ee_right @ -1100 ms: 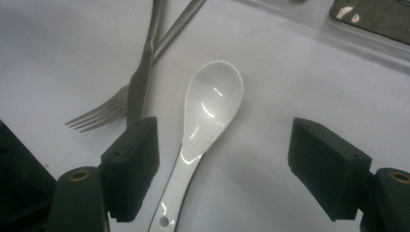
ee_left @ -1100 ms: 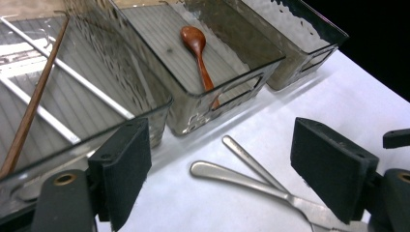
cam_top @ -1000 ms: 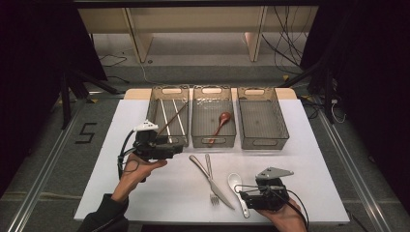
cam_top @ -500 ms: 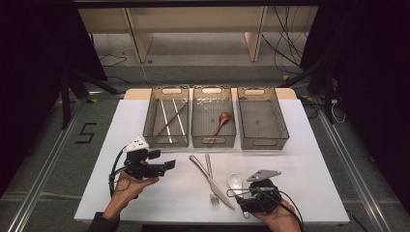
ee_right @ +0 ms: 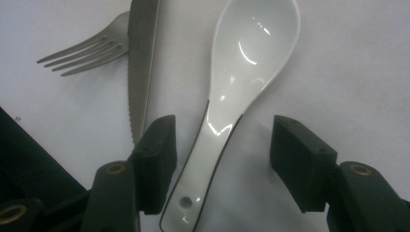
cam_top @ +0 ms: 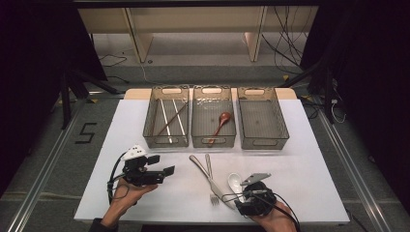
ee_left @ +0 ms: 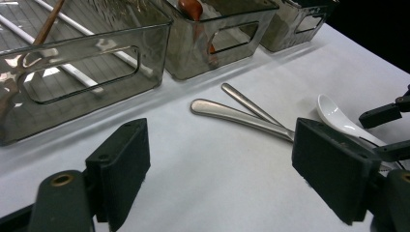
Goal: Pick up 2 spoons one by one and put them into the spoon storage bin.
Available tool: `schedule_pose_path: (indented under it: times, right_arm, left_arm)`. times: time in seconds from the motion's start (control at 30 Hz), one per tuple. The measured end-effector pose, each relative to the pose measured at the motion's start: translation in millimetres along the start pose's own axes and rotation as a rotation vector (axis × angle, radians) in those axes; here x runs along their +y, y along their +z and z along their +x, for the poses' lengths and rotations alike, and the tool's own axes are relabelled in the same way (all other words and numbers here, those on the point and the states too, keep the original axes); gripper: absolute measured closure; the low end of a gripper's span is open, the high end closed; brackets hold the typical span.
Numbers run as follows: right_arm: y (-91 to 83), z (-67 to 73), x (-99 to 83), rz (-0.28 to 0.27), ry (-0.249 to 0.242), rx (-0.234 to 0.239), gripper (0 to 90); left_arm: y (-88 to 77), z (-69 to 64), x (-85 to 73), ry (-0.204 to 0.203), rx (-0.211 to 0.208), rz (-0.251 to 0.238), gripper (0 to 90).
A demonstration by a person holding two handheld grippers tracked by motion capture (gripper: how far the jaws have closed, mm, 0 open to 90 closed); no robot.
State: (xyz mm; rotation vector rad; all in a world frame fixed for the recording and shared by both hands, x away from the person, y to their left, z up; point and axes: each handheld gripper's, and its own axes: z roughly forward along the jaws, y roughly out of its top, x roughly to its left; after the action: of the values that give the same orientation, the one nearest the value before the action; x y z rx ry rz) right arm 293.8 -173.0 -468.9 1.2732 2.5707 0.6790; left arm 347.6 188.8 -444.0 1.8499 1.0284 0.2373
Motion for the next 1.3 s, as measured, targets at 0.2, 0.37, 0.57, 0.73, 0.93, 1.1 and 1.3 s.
schedule_pose_path:
  times: [0.2,0.37,0.57,0.73,0.93,1.1,1.3]
  right_arm:
    - [-0.1,1.9,-0.3,0.016,-0.016,-0.021,52.0]
    - [-1.2,1.9,0.2,0.036,-0.026,-0.026,59.1]
    - [-1.7,-0.4,2.9,0.058,-0.03,-0.027,69.0]
    - [-1.7,-2.5,4.6,0.07,-0.029,-0.025,74.8]
    - [-1.9,-3.4,5.7,0.074,-0.047,-0.022,76.1]
    - [-3.2,-5.4,6.2,0.049,-0.057,-0.019,76.5]
    - [-13.7,-12.2,14.3,-0.033,-0.051,-0.003,76.5]
  left_arm:
    - [-2.9,-0.4,-1.6,-0.001,0.004,-0.01,20.8]
    - [-4.4,0.2,-3.0,-0.004,0.007,-0.015,20.8]
    - [-4.7,-0.7,-3.6,-0.001,0.012,-0.024,20.9]
    - [-5.2,-1.4,-4.0,0.0,0.013,-0.025,21.1]
    - [-6.6,-2.0,-4.5,0.006,0.015,-0.029,21.4]
    - [-7.8,-1.8,-5.5,0.003,0.018,-0.033,21.4]
    - [-9.4,-0.4,-6.5,-0.003,0.021,-0.037,21.4]
